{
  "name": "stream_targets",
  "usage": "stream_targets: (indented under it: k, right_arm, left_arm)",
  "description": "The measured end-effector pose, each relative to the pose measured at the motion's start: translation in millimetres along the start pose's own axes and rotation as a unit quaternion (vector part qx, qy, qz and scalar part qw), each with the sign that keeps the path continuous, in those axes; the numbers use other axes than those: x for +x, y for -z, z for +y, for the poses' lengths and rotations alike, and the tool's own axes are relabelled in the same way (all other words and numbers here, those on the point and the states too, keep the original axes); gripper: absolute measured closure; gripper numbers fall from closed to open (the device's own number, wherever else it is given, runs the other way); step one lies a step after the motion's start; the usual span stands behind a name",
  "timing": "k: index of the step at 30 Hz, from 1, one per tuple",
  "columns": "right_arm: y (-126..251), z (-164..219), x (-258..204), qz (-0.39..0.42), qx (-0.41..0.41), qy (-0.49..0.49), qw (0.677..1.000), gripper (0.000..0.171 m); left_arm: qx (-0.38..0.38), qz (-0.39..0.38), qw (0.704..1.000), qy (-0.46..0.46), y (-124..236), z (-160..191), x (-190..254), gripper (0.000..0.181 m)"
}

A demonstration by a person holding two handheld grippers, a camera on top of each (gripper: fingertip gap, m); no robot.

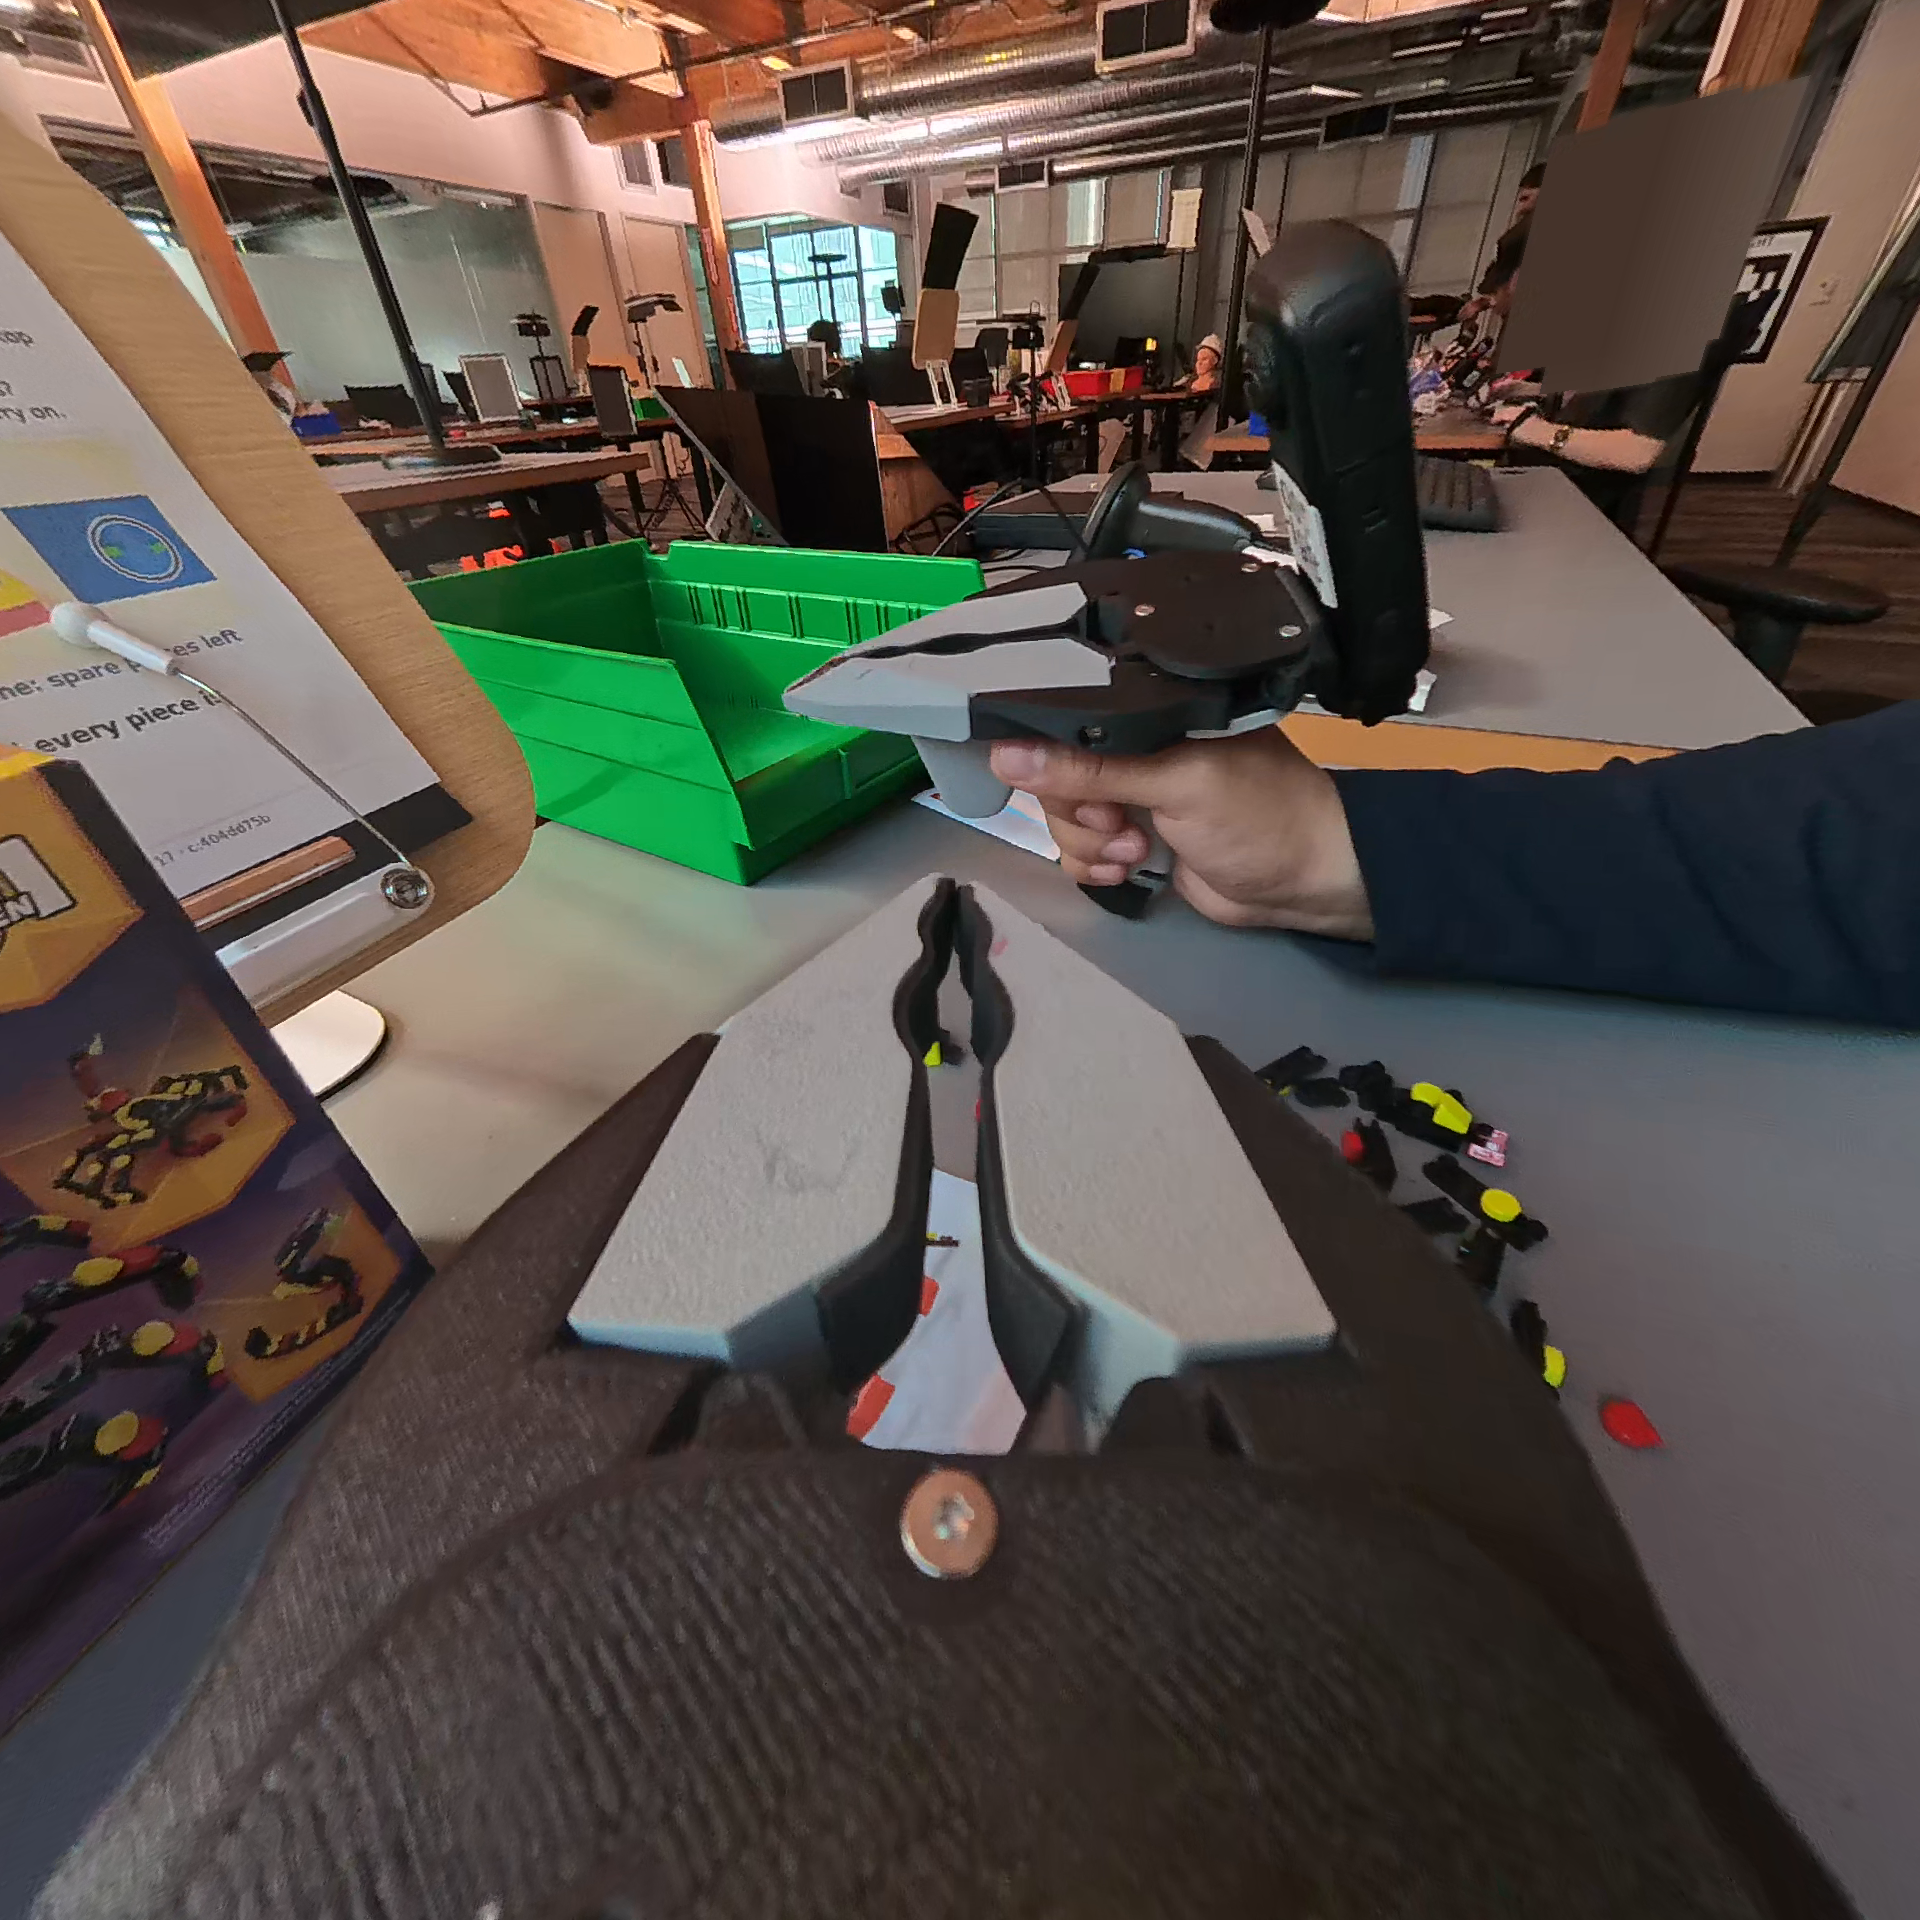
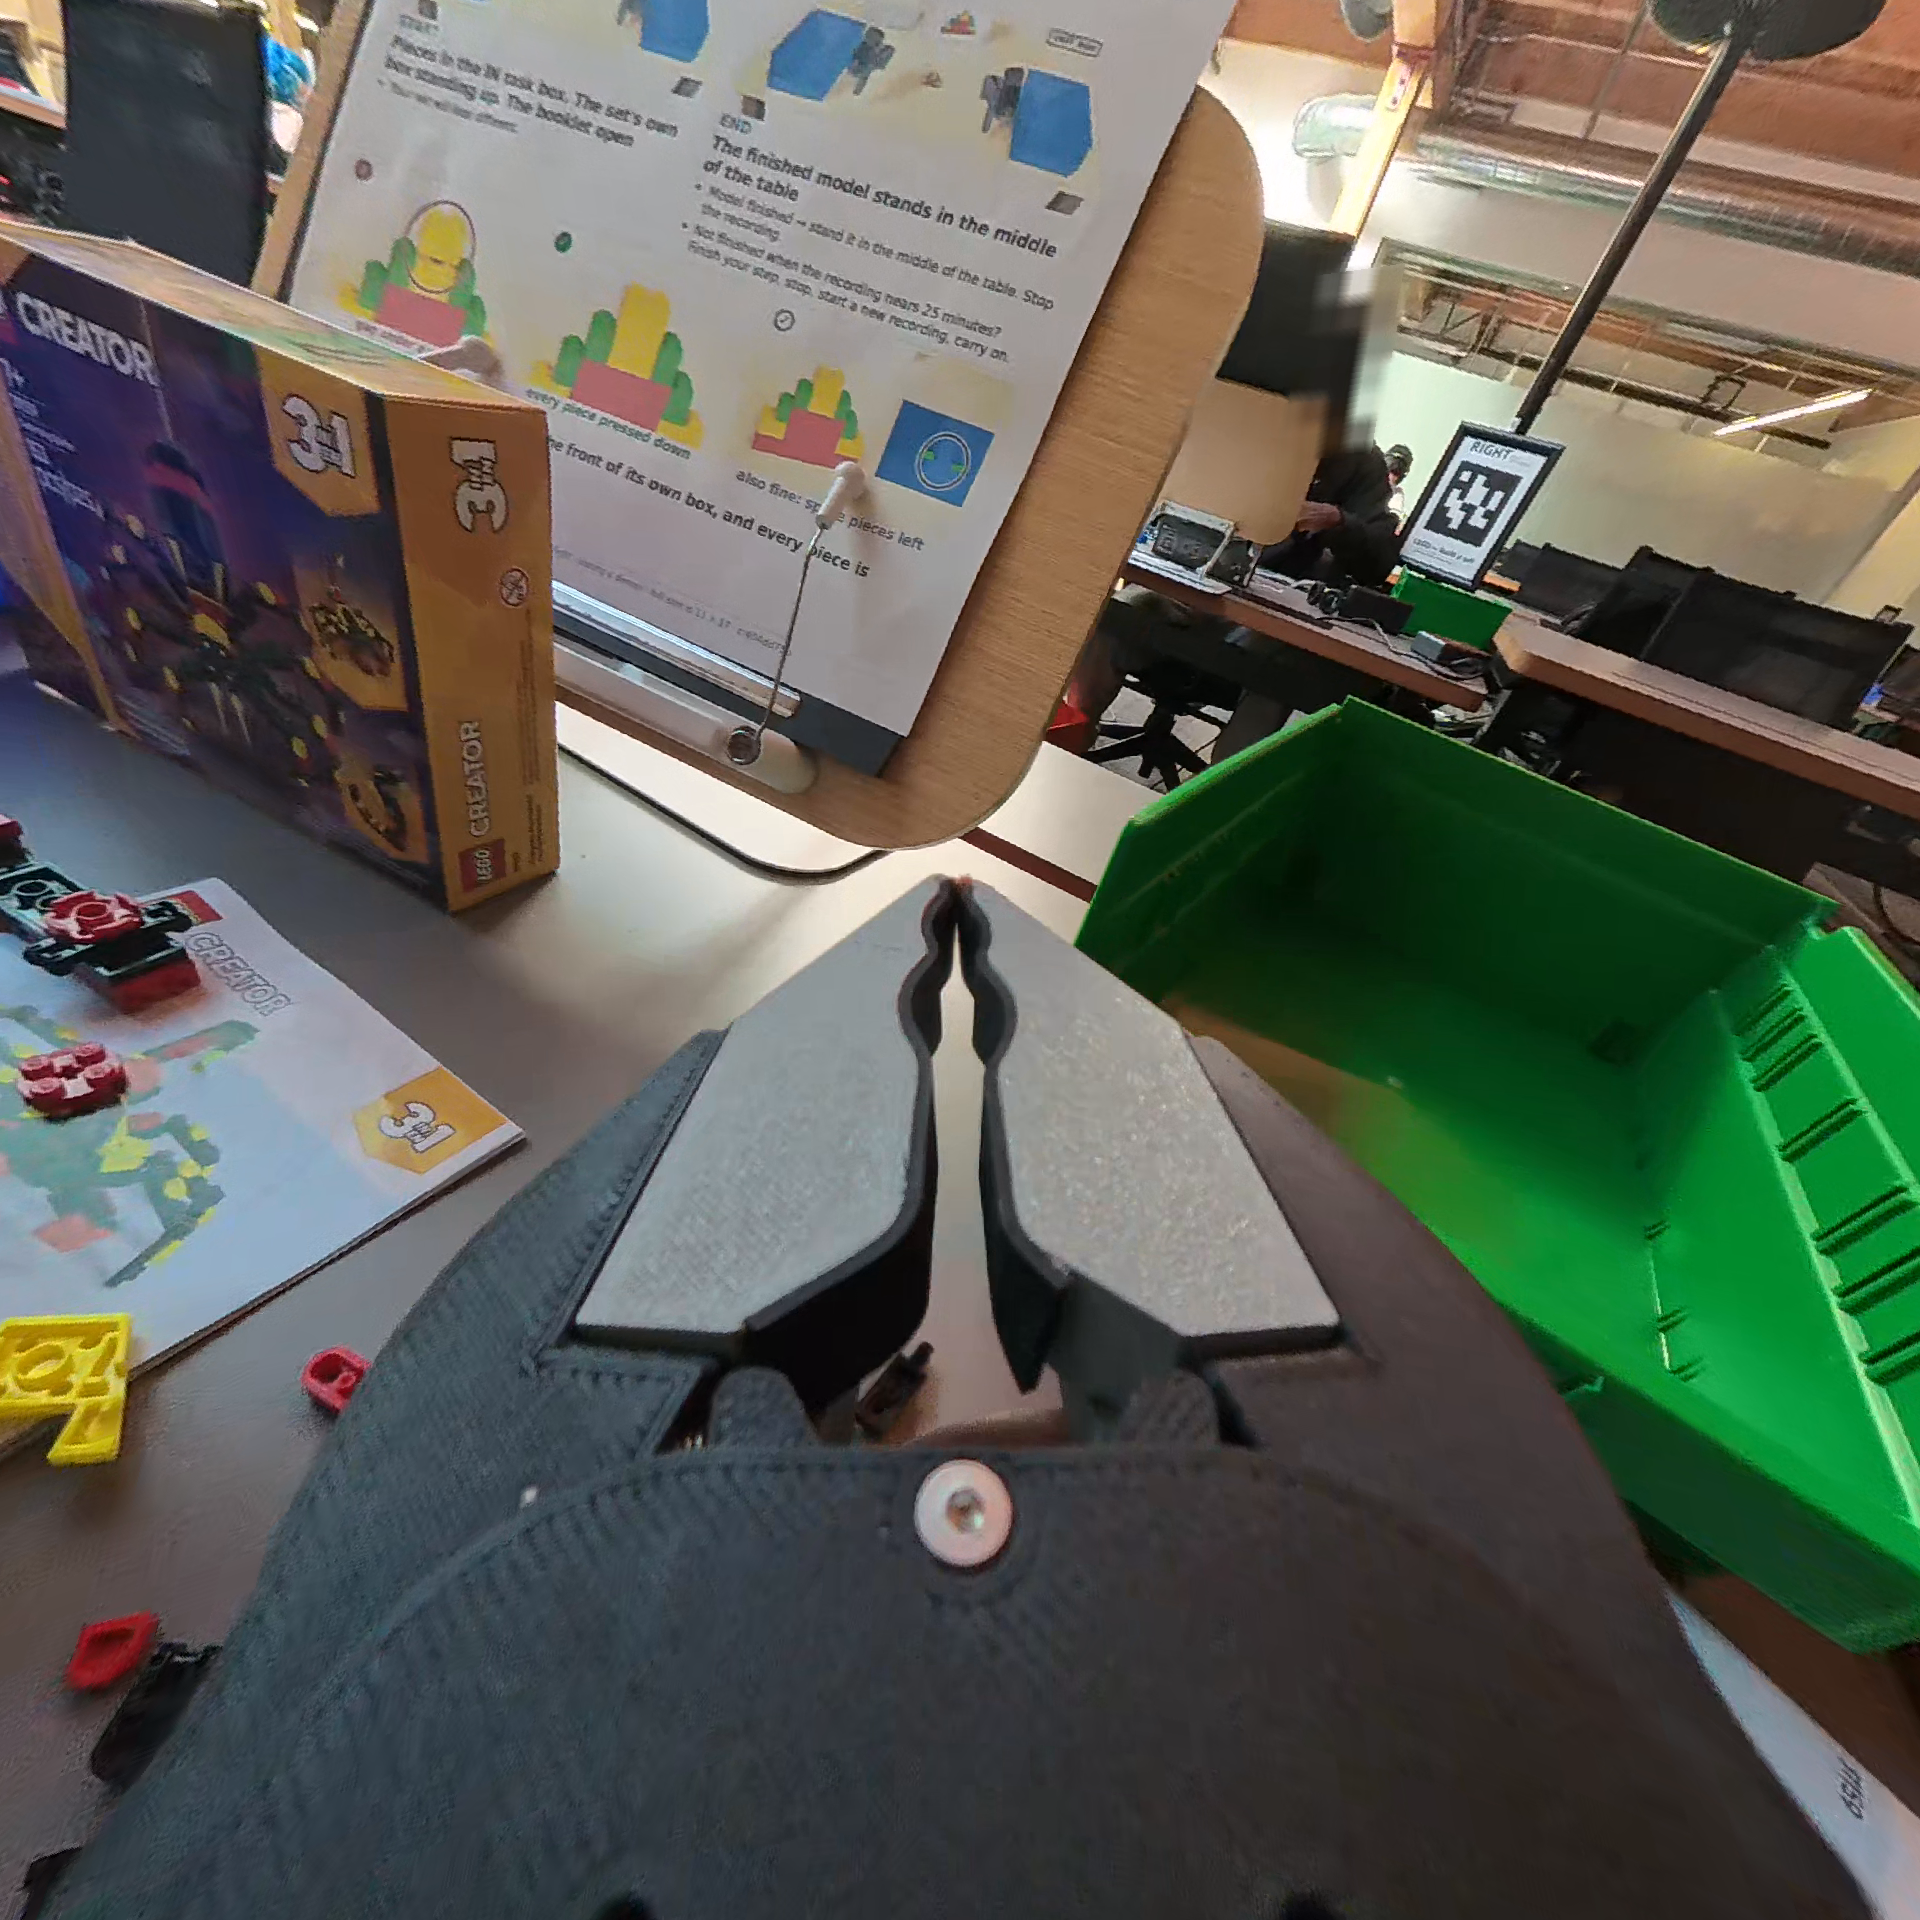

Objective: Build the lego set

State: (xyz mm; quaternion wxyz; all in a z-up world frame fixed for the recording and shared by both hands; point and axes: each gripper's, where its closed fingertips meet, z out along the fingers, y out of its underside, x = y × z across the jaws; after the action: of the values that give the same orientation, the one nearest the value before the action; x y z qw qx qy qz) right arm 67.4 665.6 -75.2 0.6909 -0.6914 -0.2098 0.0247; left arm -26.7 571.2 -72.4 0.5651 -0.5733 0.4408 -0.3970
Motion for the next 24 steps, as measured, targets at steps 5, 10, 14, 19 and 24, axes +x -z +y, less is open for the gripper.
stream_targets:
  k: [5,10,14,19,24]
  right_arm:
    - [0,-1,-6,-0.006,0.003,0.012,1.000,0.171]
    - [0,-1,-8,-0.004,0.003,0.025,1.000,0.171]
    - [0,-2,-10,0.001,0.006,0.038,0.999,0.171]
    - [-3,-2,-17,0.002,0.001,0.058,0.998,0.171]
    - [1,-10,-24,-0.021,0.026,0.031,0.999,0.171]
  left_arm:
    - [-0.016,-0.012,1.000,0.001,1,4,-2,0.181]
    - [-0.035,-0.012,0.999,-0.003,-1,8,4,0.181]
    - [-0.049,-0.006,0.998,-0.029,-3,12,12,0.181]
    - [-0.056,-0.001,0.997,-0.049,-3,14,18,0.181]
    - [-0.065,-0.003,0.996,-0.067,-5,16,21,0.181]
